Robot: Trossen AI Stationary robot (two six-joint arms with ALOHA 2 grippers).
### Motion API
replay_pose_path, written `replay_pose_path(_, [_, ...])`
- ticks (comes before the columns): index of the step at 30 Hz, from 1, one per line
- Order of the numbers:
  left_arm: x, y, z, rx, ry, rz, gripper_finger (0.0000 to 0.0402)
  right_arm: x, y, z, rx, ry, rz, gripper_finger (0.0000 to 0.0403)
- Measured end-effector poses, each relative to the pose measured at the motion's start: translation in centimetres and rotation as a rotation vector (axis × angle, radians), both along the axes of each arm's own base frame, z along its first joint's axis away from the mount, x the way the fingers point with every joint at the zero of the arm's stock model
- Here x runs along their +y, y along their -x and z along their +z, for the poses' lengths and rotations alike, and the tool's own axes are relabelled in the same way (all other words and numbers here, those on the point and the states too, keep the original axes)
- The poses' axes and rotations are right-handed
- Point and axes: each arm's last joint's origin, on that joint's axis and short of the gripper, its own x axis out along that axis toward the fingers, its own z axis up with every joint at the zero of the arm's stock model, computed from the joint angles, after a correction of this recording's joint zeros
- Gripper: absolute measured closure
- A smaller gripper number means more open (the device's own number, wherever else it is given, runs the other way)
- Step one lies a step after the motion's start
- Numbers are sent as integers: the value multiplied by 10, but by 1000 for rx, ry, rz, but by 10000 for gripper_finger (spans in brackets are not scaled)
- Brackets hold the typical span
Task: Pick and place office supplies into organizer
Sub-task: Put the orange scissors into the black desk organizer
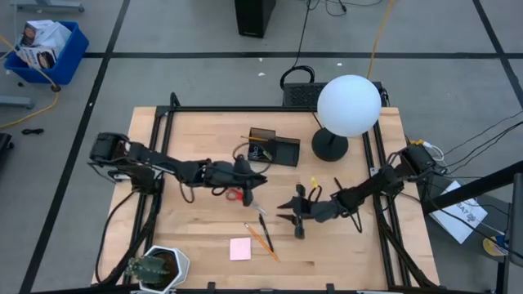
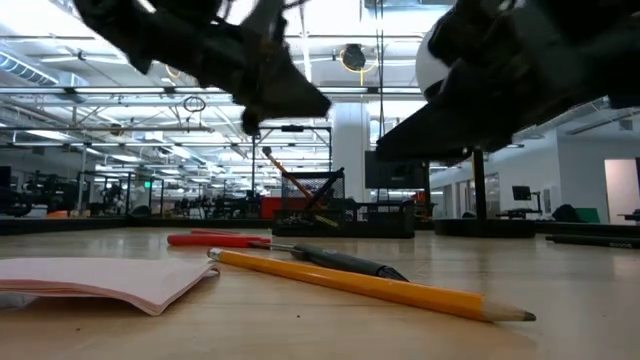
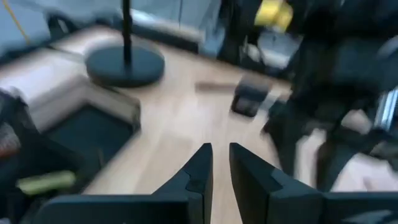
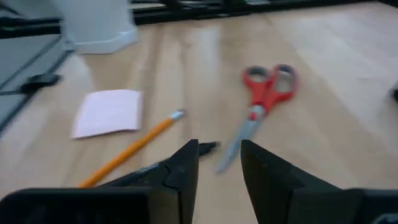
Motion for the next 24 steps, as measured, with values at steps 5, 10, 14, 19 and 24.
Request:
replay_pose_path(5, [0, 28, 8, -54, -30, 74, 346, -18, -8, -1, 20, -10, 15, 282])
replay_pose_path(10, [-5, 58, 11, -94, -58, 93, 350, -33, -19, 3, 22, 30, -4, 283])
replay_pose_path(14, [-2, 76, 11, -98, -41, 99, 350, -43, -28, 9, 12, 28, -13, 282])
replay_pose_path(19, [1, 93, 11, -96, -6, 105, 350, -60, -50, 20, 91, -7, -54, 278])
replay_pose_path(24, [2, 102, 18, -137, 6, 107, 350, -75, -82, 31, 142, 11, -83, 255])
